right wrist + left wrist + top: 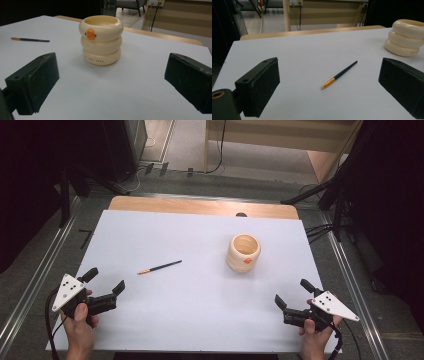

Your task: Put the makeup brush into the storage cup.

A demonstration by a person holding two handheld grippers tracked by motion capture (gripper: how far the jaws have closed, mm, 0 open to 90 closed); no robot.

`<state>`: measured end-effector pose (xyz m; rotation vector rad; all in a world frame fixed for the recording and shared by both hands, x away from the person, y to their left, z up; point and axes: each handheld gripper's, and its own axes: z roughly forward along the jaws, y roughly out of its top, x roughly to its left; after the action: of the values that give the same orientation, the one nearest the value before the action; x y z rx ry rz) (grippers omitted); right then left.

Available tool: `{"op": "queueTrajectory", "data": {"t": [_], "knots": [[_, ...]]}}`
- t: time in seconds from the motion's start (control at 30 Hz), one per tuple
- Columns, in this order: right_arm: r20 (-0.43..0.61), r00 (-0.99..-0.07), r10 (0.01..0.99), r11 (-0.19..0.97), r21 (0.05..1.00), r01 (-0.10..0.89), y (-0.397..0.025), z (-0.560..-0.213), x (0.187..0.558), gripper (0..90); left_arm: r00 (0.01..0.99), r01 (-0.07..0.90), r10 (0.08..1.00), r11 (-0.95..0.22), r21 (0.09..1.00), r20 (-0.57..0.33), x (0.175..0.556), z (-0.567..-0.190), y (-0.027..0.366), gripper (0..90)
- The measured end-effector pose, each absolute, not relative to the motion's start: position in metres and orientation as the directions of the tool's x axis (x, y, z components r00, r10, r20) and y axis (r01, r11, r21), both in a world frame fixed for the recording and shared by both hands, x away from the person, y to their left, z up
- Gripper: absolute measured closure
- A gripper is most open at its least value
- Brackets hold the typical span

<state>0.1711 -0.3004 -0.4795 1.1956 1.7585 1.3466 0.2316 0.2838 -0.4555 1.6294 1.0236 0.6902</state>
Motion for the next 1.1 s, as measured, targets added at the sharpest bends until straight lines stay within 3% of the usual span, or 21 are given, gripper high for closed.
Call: {"op": "queueTrajectory", "data": {"t": [0.67, 1.1], "knots": [[0.051, -0.411, 0.910, 0.082, 0.951, 0.299, -0.298, -0.478, 0.170, 0.0, 0.502, 0.347, 0.864, -0.175, 0.921, -0.025, 0.258, -0.427, 0.265, 6.0], [0.052, -0.427, 0.903, 0.091, 0.947, 0.308, -0.296, -0.478, 0.171, 0.0, 0.569, 0.437, 0.822, -0.337, 0.834, 0.034, 0.290, -0.408, 0.242, 11.0]]}}
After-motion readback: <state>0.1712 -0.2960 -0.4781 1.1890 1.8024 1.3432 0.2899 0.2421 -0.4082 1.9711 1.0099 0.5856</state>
